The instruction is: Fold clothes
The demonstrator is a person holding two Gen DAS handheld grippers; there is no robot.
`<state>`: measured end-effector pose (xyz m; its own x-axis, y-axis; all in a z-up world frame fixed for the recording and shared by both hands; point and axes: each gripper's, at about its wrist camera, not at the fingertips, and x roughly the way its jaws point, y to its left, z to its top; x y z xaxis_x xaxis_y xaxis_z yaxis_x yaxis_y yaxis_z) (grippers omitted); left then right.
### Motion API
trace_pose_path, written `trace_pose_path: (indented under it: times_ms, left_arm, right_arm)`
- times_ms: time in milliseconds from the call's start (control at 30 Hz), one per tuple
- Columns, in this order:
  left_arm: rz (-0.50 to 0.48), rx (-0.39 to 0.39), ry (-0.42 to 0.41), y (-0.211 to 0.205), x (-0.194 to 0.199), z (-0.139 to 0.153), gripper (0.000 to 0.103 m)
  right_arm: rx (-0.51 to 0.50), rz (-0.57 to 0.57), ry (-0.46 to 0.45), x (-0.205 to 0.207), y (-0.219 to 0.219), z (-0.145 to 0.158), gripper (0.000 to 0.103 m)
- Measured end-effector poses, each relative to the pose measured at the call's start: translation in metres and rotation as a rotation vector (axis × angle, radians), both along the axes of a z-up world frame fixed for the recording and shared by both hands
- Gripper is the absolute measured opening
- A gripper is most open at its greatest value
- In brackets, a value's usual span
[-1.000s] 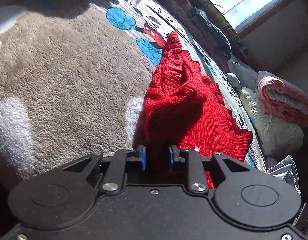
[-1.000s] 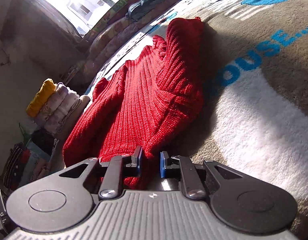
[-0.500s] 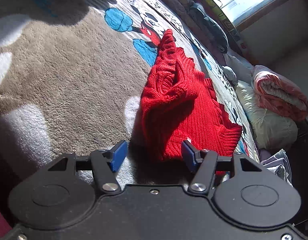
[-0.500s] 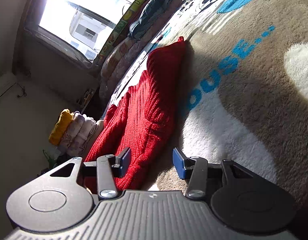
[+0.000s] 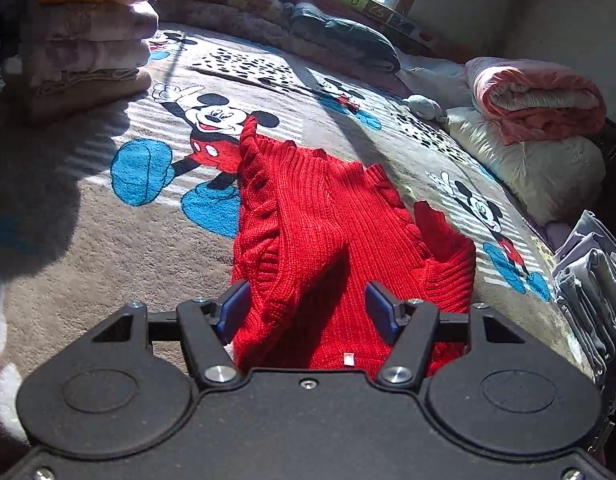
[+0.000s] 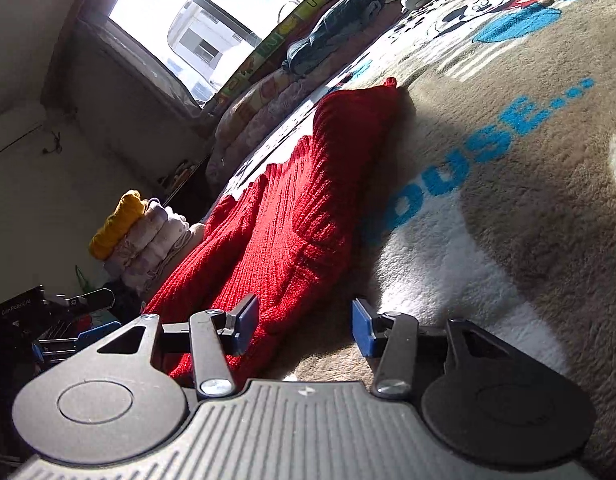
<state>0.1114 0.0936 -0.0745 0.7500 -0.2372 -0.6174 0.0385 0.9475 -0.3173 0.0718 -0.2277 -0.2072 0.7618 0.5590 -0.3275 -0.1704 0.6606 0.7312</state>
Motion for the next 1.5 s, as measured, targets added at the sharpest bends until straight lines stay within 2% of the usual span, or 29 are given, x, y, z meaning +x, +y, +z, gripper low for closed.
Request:
trace_pose_path:
  times_ms: [133,167,233,300,367,467,700,767,833,900,1033,1067,1133,1167,1200,1333,1500]
  left_arm:
    - [-0.026,0.072,0.005,-0.011,0.046,0.012,0.073]
    - [-0.029,0.078,0.010,-0.012,0.059,0.013,0.073]
    - [-0.036,0.089,0.021,-0.013,0.083,0.016,0.073]
    - [-0.031,0.093,0.033,-0.013,0.104,0.016,0.072]
    - [-0.034,0.088,0.055,-0.013,0.125,0.014,0.072]
    - [-0.047,0.077,0.091,-0.014,0.153,0.008,0.072]
    - [-0.053,0.031,0.183,-0.011,0.211,-0.016,0.069]
    - [-0.038,0.045,0.206,-0.009,0.226,-0.023,0.068]
    - [-0.042,0.059,0.227,-0.009,0.236,-0.029,0.064]
    - [-0.049,0.073,0.247,-0.009,0.244,-0.035,0.049]
    - [-0.067,0.102,0.277,-0.013,0.252,-0.046,0.043]
    - [-0.071,0.102,0.282,-0.014,0.253,-0.048,0.036]
    - [-0.069,0.108,0.276,-0.015,0.252,-0.048,0.030]
    - [-0.068,0.111,0.272,-0.016,0.251,-0.048,0.021]
    - [-0.067,0.110,0.261,-0.017,0.249,-0.046,0.006]
    - [-0.074,0.115,0.194,-0.020,0.234,-0.029,0.006]
    - [-0.074,0.103,0.078,-0.016,0.204,0.007,0.006]
  right_arm:
    - [-0.039,-0.006,-0.048,-0.005,0.006,0.000,0.055]
    - [-0.049,-0.005,-0.059,-0.006,0.008,0.000,0.058]
    - [-0.062,0.014,-0.084,-0.006,0.015,0.003,0.070]
    - [-0.083,0.042,-0.111,-0.006,0.023,0.006,0.091]
    - [-0.121,0.065,-0.130,-0.005,0.034,0.009,0.103]
    - [-0.154,0.051,-0.140,-0.005,0.042,0.010,0.103]
    - [-0.123,0.014,-0.135,-0.003,0.041,0.010,0.103]
    - [-0.110,0.005,-0.135,-0.002,0.040,0.009,0.102]
    - [-0.101,-0.002,-0.133,-0.002,0.039,0.008,0.099]
    - [-0.093,-0.009,-0.132,-0.001,0.038,0.008,0.094]
    - [-0.075,-0.023,-0.130,0.000,0.035,0.006,0.092]
    - [-0.071,-0.027,-0.129,0.000,0.035,0.006,0.092]
    - [-0.064,-0.032,-0.128,0.001,0.034,0.006,0.092]
    - [-0.062,-0.033,-0.127,0.001,0.033,0.005,0.092]
    - [-0.060,-0.034,-0.126,0.001,0.033,0.005,0.091]
    - [-0.065,-0.036,-0.127,0.001,0.032,0.004,0.088]
    - [-0.085,-0.027,-0.135,0.000,0.032,0.004,0.085]
